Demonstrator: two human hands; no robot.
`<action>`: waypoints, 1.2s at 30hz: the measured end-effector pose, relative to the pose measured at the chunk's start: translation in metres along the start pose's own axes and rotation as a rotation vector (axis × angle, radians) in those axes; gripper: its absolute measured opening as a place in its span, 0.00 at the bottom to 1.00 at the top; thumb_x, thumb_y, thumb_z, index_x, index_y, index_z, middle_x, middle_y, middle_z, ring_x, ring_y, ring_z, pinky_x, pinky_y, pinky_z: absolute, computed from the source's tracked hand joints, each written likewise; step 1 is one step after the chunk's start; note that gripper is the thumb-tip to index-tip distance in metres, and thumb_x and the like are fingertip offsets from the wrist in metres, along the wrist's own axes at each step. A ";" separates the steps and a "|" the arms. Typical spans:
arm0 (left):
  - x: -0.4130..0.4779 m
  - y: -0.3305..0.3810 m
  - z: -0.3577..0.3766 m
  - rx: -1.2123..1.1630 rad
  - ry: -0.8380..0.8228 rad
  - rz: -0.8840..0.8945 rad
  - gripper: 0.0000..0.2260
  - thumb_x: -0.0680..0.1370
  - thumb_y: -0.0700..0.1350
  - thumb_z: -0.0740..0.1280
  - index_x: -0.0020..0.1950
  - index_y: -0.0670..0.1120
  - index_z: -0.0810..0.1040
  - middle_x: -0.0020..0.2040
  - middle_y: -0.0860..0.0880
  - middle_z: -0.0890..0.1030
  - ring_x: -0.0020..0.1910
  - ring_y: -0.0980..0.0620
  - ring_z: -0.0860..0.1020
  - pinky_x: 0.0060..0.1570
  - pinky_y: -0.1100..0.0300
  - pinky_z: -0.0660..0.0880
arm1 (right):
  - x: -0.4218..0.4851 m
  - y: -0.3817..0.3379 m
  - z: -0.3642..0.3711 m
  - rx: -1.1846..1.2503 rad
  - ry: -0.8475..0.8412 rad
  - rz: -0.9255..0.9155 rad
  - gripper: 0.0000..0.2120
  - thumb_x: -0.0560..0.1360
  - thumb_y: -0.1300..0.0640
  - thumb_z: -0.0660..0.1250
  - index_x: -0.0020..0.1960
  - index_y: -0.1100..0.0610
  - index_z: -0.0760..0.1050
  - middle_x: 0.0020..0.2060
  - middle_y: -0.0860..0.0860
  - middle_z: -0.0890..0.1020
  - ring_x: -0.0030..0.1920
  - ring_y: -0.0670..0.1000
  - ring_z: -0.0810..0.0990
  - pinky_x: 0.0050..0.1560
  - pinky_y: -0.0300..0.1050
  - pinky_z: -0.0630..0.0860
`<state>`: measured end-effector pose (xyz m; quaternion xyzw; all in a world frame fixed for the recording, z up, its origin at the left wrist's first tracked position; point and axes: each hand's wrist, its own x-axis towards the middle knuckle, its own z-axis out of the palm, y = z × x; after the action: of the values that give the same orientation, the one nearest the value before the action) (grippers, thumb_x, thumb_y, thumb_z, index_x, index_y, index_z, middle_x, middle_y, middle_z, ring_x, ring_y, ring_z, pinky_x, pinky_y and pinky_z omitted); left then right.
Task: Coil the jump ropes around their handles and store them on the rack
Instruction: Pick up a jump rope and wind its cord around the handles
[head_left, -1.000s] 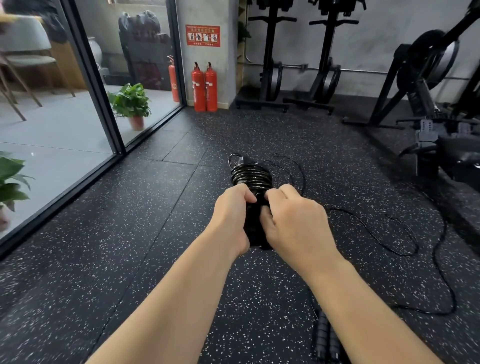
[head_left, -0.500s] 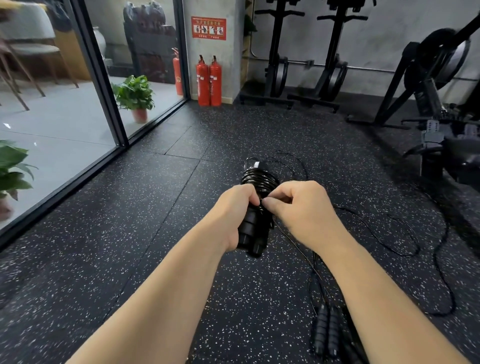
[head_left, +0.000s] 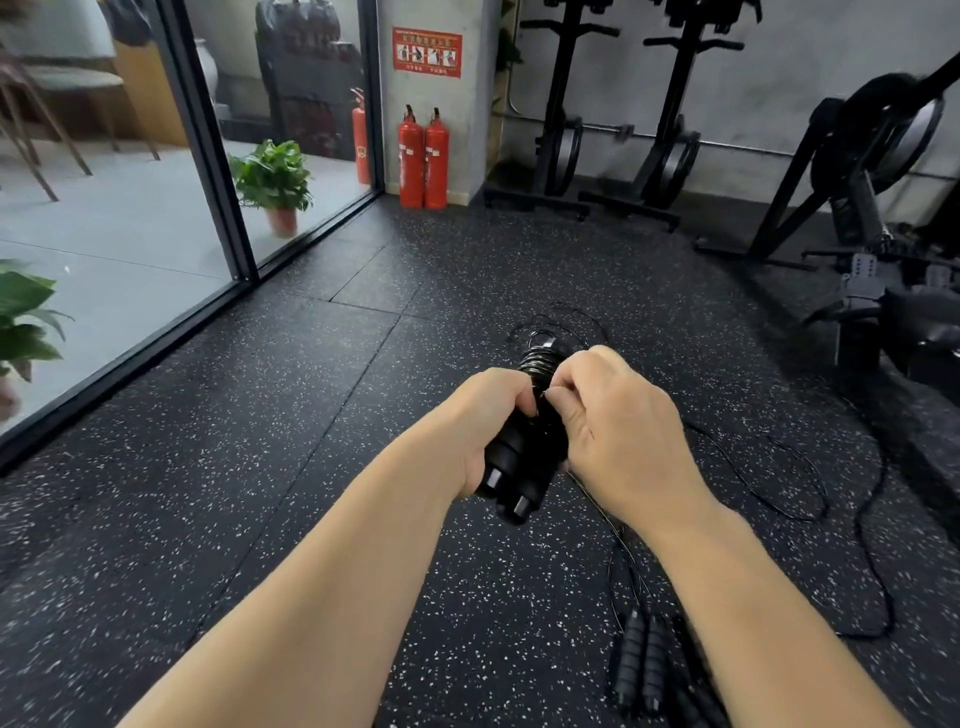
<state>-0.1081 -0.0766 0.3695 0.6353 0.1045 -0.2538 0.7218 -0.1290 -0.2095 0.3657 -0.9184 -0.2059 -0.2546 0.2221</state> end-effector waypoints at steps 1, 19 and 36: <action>-0.001 0.000 -0.001 0.001 -0.020 0.002 0.10 0.75 0.36 0.55 0.36 0.39 0.71 0.23 0.43 0.76 0.18 0.47 0.75 0.24 0.63 0.75 | 0.001 0.000 -0.001 -0.002 -0.009 -0.006 0.09 0.80 0.53 0.59 0.45 0.56 0.72 0.40 0.48 0.73 0.35 0.52 0.74 0.35 0.48 0.70; 0.010 -0.008 -0.011 -0.150 -0.145 -0.114 0.17 0.70 0.44 0.57 0.52 0.35 0.75 0.41 0.36 0.79 0.39 0.34 0.80 0.44 0.47 0.78 | 0.012 0.004 -0.004 0.086 -0.198 -0.033 0.09 0.72 0.64 0.68 0.48 0.53 0.78 0.44 0.48 0.74 0.41 0.50 0.76 0.44 0.54 0.76; 0.010 -0.014 0.011 -0.052 -0.072 -0.064 0.14 0.76 0.45 0.54 0.48 0.37 0.75 0.34 0.40 0.81 0.32 0.40 0.79 0.33 0.51 0.80 | 0.012 0.020 -0.015 0.342 -0.219 0.276 0.04 0.72 0.61 0.71 0.42 0.52 0.81 0.39 0.46 0.81 0.40 0.44 0.78 0.43 0.40 0.75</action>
<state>-0.1083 -0.0908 0.3540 0.6030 0.1055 -0.2965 0.7330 -0.1152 -0.2303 0.3776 -0.9091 -0.1412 -0.0824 0.3832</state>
